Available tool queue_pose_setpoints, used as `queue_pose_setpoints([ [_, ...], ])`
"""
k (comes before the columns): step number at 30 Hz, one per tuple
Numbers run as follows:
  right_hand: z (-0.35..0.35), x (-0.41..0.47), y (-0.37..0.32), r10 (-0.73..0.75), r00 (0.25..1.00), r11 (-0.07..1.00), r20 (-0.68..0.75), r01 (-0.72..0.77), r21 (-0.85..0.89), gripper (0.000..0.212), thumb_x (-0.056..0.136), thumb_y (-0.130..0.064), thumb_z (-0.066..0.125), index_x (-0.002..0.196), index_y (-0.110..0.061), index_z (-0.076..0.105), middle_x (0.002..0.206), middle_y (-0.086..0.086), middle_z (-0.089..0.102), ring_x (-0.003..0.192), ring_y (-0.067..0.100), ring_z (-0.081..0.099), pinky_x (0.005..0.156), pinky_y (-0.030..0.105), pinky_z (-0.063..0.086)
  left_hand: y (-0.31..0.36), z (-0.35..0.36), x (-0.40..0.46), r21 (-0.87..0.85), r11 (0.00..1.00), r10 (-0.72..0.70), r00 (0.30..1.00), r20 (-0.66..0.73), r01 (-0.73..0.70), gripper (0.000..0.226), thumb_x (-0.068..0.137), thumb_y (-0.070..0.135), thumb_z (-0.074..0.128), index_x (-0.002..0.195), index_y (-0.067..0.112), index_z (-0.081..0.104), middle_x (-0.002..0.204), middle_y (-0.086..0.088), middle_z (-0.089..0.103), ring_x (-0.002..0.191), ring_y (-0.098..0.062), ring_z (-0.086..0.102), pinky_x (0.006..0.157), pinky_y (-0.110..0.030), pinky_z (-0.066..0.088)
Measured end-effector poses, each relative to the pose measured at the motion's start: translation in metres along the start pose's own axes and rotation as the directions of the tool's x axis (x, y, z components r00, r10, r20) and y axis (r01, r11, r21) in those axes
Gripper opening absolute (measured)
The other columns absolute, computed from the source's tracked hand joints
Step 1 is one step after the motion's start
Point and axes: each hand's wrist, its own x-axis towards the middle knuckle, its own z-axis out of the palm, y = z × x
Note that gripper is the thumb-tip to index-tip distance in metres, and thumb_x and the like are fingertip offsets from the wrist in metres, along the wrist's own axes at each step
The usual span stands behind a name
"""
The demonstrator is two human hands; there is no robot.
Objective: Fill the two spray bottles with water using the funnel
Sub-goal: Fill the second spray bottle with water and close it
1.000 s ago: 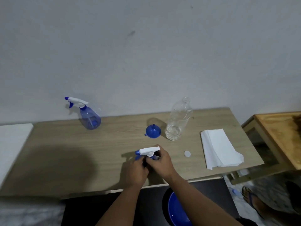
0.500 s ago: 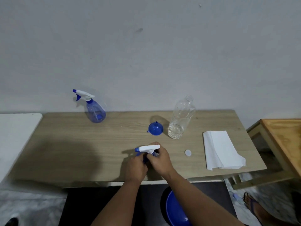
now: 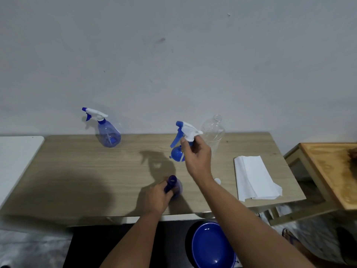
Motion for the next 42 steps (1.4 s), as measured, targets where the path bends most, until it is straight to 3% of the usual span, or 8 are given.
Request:
queue_pose_setpoints([
  [6, -0.038, 0.016, 0.046, 0.271, 0.957, 0.855, 0.1, -0.192, -0.481, 0.041, 0.098, -0.043, 0.067, 0.075, -0.009, 0.06, 0.06, -0.006, 0.055, 0.057, 0.011, 0.05, 0.057, 0.03, 0.038, -0.006, 0.005, 0.0, -0.063, 0.993, 0.099, 0.994, -0.056, -0.102, 0.044, 0.088, 0.055, 0.067, 0.126, 0.031, 0.066, 0.111, 0.006, 0.074, 0.097, -0.02, 0.069, 0.075, -0.025, 0.044],
  [12, -0.047, -0.016, 0.116, 0.62, 0.776, 0.549, 0.117, -0.322, -0.771, 0.033, 0.096, -0.05, 0.062, 0.092, -0.019, 0.073, 0.093, 0.004, 0.075, 0.095, 0.028, 0.072, 0.081, 0.036, 0.056, -0.009, 0.008, 0.009, 0.017, 0.989, 0.149, 0.985, -0.091, -0.148, 0.053, 0.087, 0.065, 0.059, 0.131, 0.036, 0.061, 0.116, 0.016, 0.071, 0.097, -0.014, 0.069, 0.082, -0.023, 0.051],
  [17, -0.048, -0.016, 0.113, 0.588, 0.808, 0.451, 0.034, -0.293, -0.843, 0.046, 0.093, -0.058, 0.064, 0.111, -0.018, 0.074, 0.108, 0.006, 0.078, 0.102, 0.028, 0.073, 0.081, 0.035, 0.056, -0.006, 0.012, 0.01, 0.06, 0.979, 0.198, 0.974, -0.105, -0.193, 0.062, 0.082, 0.077, 0.044, 0.128, 0.038, 0.06, 0.126, 0.027, 0.062, 0.093, -0.005, 0.068, 0.08, -0.027, 0.056],
  [23, -0.038, 0.002, 0.093, 0.463, 0.882, 0.252, 0.088, -0.036, -0.967, 0.055, 0.095, -0.069, 0.053, 0.116, -0.02, 0.068, 0.114, 0.004, 0.071, 0.109, 0.027, 0.066, 0.08, 0.037, 0.046, -0.004, 0.002, 0.026, 0.068, 0.977, 0.21, 0.973, -0.101, -0.203, 0.061, 0.084, 0.075, 0.044, 0.128, 0.037, 0.062, 0.132, 0.029, 0.059, 0.098, -0.004, 0.067, 0.082, -0.021, 0.054],
  [27, -0.021, -0.003, 0.083, 0.351, 0.912, 0.314, 0.21, 0.096, -0.944, 0.044, 0.1, -0.055, 0.05, 0.116, -0.016, 0.062, 0.113, 0.007, 0.068, 0.104, 0.03, 0.067, 0.082, 0.041, 0.055, -0.014, 0.008, 0.02, 0.016, 0.986, 0.165, 0.985, -0.056, -0.164, 0.048, 0.083, 0.062, 0.064, 0.122, 0.033, 0.067, 0.116, 0.019, 0.069, 0.095, -0.009, 0.068, 0.074, -0.019, 0.046],
  [30, 0.0, 0.012, 0.069, 0.347, 0.887, 0.387, 0.304, 0.16, -0.908, 0.04, 0.1, -0.051, 0.053, 0.113, -0.015, 0.063, 0.106, 0.007, 0.069, 0.096, 0.03, 0.071, 0.081, 0.042, 0.06, -0.016, 0.019, 0.021, -0.243, 0.966, 0.084, 0.996, -0.025, -0.088, 0.048, 0.072, 0.051, 0.071, 0.11, 0.022, 0.072, 0.102, 0.007, 0.073, 0.096, -0.018, 0.069, 0.077, -0.024, 0.046],
  [34, 0.031, 0.055, 0.057, 0.379, 0.847, 0.437, 0.372, 0.191, -0.879, 0.036, 0.1, -0.042, 0.059, 0.121, -0.013, 0.064, 0.119, 0.01, 0.066, 0.107, 0.034, 0.068, 0.084, 0.04, 0.055, -0.016, 0.024, 0.03, -0.331, 0.943, 0.016, 0.999, -0.031, -0.026, 0.048, 0.07, 0.038, 0.076, 0.115, 0.02, 0.071, 0.11, 0.002, 0.074, 0.105, -0.018, 0.068, 0.088, -0.028, 0.051],
  [42, 0.074, 0.111, 0.099, 0.534, 0.745, 0.175, 0.4, 0.366, -0.914, 0.058, 0.096, -0.025, 0.069, 0.147, -0.008, 0.046, 0.145, 0.018, 0.049, 0.134, 0.036, 0.052, 0.102, 0.043, 0.049, -0.031, 0.019, 0.048, -0.299, 0.952, -0.029, 0.991, 0.133, 0.068, 0.063, 0.067, 0.063, 0.071, 0.118, 0.026, 0.068, 0.112, 0.007, 0.072, 0.101, -0.012, 0.068, 0.086, -0.026, 0.053],
])
